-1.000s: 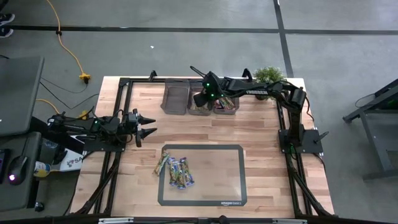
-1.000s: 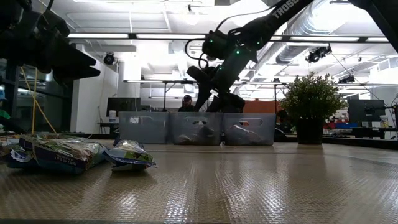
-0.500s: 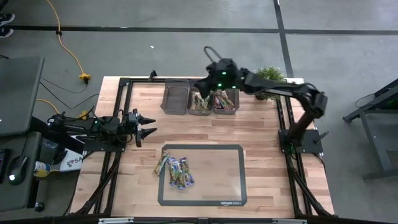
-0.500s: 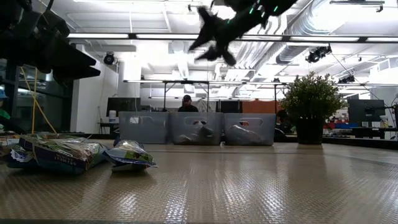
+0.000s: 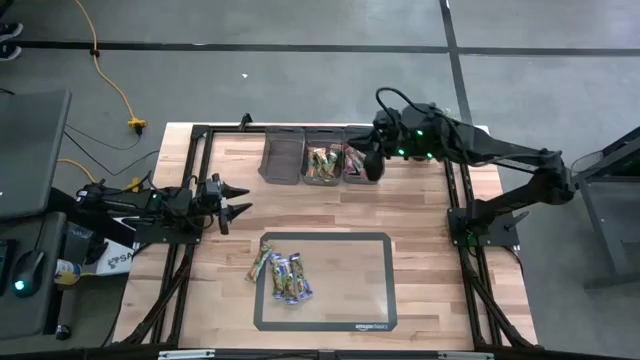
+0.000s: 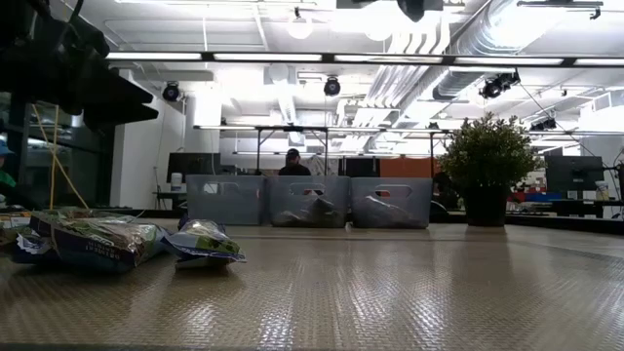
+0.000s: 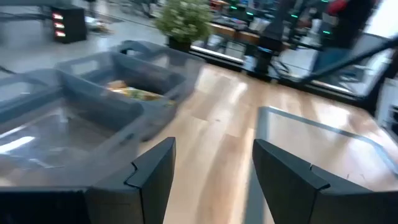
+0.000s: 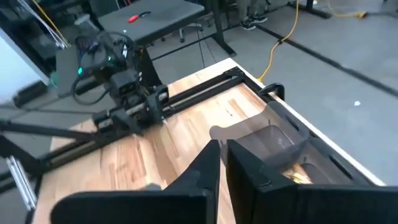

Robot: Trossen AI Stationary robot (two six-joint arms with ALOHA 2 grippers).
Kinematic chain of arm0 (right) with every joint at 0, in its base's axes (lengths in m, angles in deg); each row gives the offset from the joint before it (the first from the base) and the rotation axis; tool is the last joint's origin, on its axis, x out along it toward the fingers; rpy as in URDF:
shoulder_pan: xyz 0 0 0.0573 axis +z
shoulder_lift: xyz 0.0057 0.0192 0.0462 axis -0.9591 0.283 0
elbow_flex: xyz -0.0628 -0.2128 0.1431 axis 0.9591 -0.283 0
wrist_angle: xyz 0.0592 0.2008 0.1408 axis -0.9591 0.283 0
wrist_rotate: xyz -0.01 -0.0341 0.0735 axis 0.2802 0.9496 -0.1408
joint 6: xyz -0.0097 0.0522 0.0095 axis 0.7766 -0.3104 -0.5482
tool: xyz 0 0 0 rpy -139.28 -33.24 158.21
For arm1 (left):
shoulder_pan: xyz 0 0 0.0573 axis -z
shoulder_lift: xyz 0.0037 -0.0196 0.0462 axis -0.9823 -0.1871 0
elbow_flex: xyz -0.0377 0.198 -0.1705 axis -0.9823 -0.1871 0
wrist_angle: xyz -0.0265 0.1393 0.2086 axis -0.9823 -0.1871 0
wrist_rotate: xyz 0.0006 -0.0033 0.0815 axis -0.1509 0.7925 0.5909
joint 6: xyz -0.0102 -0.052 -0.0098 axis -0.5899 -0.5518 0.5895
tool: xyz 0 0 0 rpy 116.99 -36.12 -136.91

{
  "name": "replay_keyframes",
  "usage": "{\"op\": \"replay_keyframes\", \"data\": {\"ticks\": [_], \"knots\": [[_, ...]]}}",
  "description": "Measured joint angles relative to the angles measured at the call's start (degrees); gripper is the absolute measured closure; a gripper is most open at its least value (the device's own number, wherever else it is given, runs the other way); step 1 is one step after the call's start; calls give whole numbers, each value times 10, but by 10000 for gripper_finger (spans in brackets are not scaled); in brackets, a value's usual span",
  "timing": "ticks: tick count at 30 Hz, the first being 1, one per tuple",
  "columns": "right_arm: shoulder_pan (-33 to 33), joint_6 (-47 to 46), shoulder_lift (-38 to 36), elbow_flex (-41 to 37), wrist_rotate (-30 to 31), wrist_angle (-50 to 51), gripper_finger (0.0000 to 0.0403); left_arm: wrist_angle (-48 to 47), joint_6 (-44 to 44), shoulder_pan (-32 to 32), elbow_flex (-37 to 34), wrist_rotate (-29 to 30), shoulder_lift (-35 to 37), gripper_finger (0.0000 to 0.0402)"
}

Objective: Pick and place Granola Bars by type
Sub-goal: Put the orange granola bar into the middle black bin

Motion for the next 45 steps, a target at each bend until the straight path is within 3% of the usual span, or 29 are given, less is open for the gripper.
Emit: {"op": "replay_keyframes", "data": {"ticks": [5, 8, 11, 17, 24, 27, 33, 41, 45], "knots": [[29, 25, -29, 0, 13, 43, 400, 0, 0, 0, 0, 42, 0, 190], [43, 40, -46, -4, 3, 68, 402, 0, 0, 0, 0, 32, 0, 190], [57, 43, -91, -56, -13, 38, 402, 0, 0, 0, 0, 13, 0, 190], [92, -1, -276, -277, 10, -144, 403, 0, -19, 0, 0, -5, 0, 190], [112, -27, -490, -490, 18, -266, 403, 0, -20, 0, 0, 8, 0, 190], [116, -25, -581, -556, 17, -305, 402, 0, -33, 0, 0, 5, 0, 190], [116, -17, -737, -627, 9, -287, 402, 1, -76, 0, 0, 4, 0, 190], [116, 4, -743, -632, -56, -272, 402, 13, -80, 0, -1, 2, 0, 190], [116, 28, -745, -645, -80, -319, 402, 28, -80, 0, -1, -1, 0, 190]]}}
